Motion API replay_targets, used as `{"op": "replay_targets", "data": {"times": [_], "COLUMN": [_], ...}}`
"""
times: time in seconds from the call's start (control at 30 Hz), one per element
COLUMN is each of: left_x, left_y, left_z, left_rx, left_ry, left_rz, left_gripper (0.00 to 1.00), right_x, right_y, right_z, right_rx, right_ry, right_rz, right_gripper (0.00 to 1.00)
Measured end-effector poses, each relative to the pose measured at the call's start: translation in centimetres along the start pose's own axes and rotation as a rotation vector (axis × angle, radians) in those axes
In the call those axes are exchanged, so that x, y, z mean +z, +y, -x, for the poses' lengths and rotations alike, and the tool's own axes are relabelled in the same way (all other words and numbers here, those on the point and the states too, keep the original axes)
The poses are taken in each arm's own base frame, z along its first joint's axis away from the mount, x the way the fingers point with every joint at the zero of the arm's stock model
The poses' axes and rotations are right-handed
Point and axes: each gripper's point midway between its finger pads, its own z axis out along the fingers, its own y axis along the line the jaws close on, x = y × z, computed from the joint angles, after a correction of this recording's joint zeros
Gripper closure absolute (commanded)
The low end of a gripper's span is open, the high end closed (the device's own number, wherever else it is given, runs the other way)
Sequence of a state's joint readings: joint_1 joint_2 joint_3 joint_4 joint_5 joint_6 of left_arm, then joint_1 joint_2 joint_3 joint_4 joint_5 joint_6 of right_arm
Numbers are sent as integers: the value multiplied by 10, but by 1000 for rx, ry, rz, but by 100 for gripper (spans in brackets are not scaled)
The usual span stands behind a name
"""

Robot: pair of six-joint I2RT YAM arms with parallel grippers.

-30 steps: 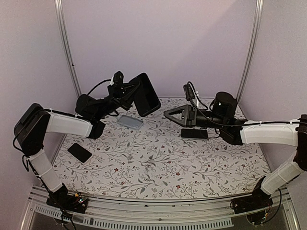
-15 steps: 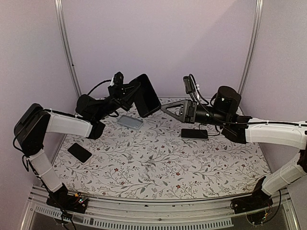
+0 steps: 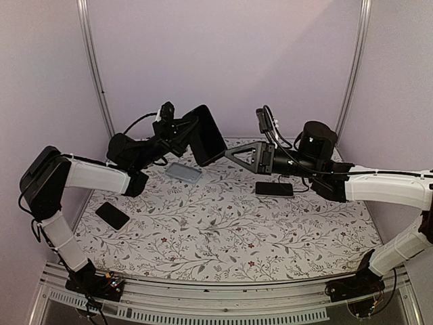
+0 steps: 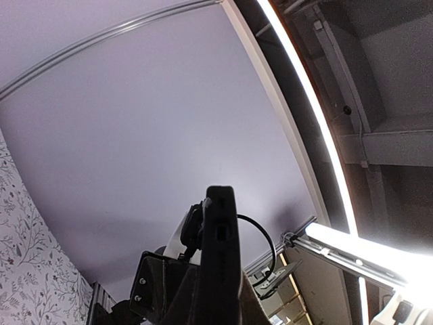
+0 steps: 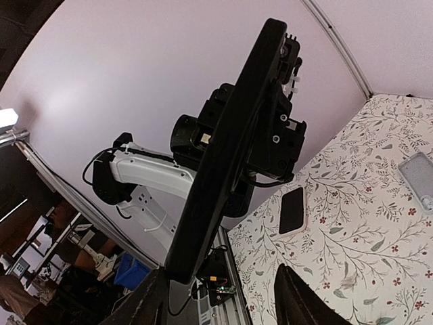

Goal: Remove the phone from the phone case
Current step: Remove the bottom right corner of the phone case from the phone.

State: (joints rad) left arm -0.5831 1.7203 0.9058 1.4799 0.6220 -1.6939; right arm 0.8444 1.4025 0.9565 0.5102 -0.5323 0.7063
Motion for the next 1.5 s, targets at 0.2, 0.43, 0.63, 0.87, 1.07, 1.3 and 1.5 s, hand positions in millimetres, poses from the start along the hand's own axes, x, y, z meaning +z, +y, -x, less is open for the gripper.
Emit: {"op": "replay_targets", "data": {"times": [0.2,0.43,0.63,0.87,1.07,1.3,1.5], "left_x": [0,-1,-4,-4,-6,-6,-6], "left_y": [1,1,2,2,2,5,8], "left_z": [0,3,8,10,13,14,14], "left_rx": [3,16,51,92,126,143,153], "left_ry": [1,-8,-17,-23,-30,-32,-36], "left_rz": [5,7,10,12,15,27,36], "left_gripper": [100,100,100,100,100,100,100], "right_x": [2,3,5,5,5,3,4], "right_y": [-4,-10,-19,-27,-35,-42,-47], "right_z": [0,1,-1,-3,-4,-6,-5], "right_rx": [17,47,100,165,220,273,298], "right_ry": [1,-2,0,2,3,0,-4], "right_rz": [-16,-50,-76,-94,-110,-126,-136], "right_gripper": [48,51,52,52,52,52,52]}}
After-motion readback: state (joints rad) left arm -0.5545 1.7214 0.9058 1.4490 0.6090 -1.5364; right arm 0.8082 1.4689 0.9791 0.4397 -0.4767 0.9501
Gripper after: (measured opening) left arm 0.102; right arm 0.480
